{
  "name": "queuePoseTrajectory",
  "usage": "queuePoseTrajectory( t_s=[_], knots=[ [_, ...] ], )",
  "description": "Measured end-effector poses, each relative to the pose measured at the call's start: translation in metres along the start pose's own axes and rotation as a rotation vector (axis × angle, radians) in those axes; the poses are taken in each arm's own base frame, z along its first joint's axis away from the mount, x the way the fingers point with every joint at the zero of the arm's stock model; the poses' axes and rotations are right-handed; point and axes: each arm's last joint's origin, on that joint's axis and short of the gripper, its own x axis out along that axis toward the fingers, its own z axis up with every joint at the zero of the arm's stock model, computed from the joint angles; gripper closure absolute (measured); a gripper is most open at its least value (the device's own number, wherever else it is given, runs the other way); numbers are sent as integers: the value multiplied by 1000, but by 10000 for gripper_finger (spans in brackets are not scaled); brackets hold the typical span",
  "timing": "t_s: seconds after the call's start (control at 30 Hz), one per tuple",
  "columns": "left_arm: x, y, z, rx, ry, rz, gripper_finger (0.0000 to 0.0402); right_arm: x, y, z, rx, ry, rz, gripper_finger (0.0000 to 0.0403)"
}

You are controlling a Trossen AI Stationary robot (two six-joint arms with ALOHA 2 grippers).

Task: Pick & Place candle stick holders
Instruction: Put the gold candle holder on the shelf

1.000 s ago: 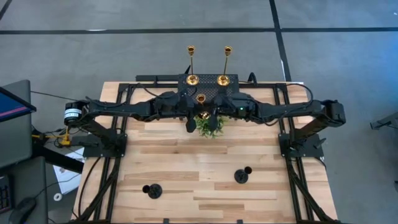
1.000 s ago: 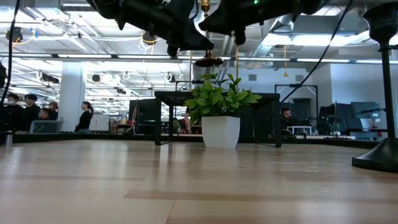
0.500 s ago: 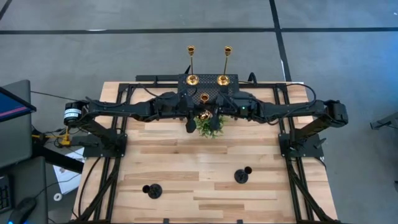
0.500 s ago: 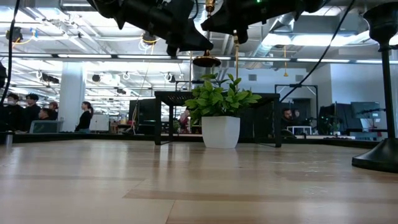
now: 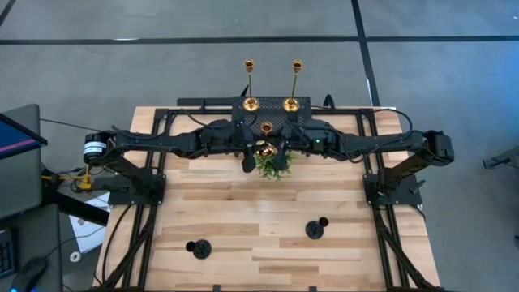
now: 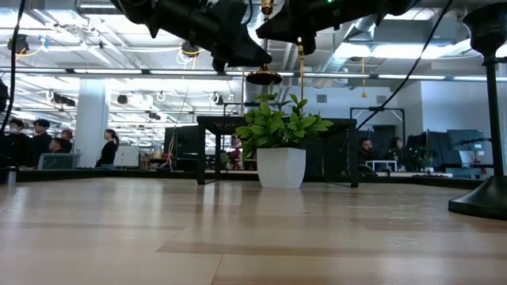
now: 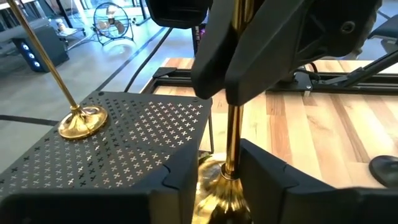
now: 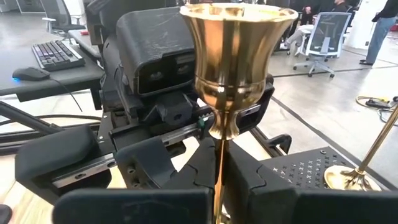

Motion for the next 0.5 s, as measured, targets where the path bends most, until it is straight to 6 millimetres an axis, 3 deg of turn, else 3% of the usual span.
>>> queuePoseTrajectory(
  t_s=[0.3, 0.5],
  knots=[
    [-4, 1, 4, 1, -19, 1, 227, 1, -12, -5, -11, 54, -85, 402],
    [-19, 5, 17, -4, -63, 72, 211, 2, -26, -5, -9, 60, -136, 402]
  ],
)
